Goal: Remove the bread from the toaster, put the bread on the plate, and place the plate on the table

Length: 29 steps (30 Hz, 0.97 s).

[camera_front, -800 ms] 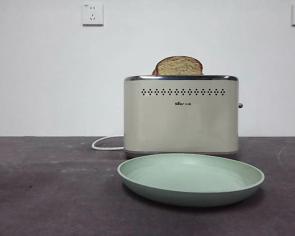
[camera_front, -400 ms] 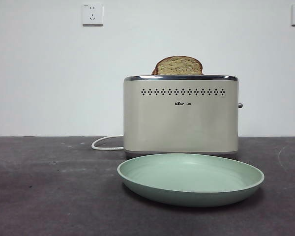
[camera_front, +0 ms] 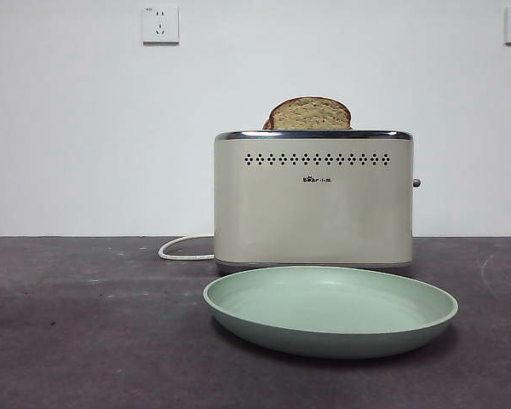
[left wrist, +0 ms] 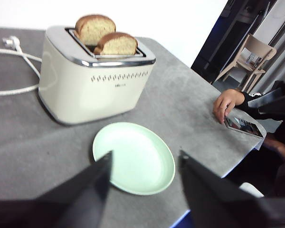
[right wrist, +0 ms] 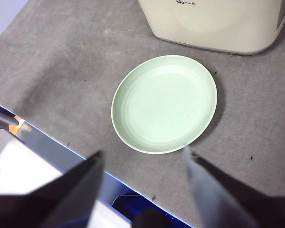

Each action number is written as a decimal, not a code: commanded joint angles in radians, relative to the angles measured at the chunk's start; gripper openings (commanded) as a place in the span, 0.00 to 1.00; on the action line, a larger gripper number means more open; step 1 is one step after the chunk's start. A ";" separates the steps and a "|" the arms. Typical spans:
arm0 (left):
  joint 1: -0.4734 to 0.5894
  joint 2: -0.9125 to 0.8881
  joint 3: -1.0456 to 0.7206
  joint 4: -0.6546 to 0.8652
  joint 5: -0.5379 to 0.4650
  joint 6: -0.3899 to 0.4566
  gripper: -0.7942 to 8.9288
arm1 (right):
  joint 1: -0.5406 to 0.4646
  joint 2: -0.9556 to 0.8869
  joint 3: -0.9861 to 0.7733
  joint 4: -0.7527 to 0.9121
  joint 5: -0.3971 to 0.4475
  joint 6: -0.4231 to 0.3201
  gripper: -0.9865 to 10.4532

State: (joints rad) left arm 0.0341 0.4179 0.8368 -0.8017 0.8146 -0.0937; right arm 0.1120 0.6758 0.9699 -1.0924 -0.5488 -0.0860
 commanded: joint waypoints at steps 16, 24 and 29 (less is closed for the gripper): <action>-0.073 0.245 0.003 0.435 0.033 0.016 0.64 | 0.003 -0.002 0.002 0.010 0.000 0.008 0.59; -0.240 0.534 0.089 0.672 -0.034 0.043 0.64 | 0.003 0.017 0.002 0.011 0.000 0.007 0.59; -0.339 0.747 0.249 0.670 -0.112 0.144 0.63 | 0.003 0.034 0.002 0.011 0.000 0.007 0.59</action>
State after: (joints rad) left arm -0.2928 1.1313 1.0695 -0.1402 0.7097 -0.0051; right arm 0.1120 0.7105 0.9703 -1.0874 -0.5476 -0.0792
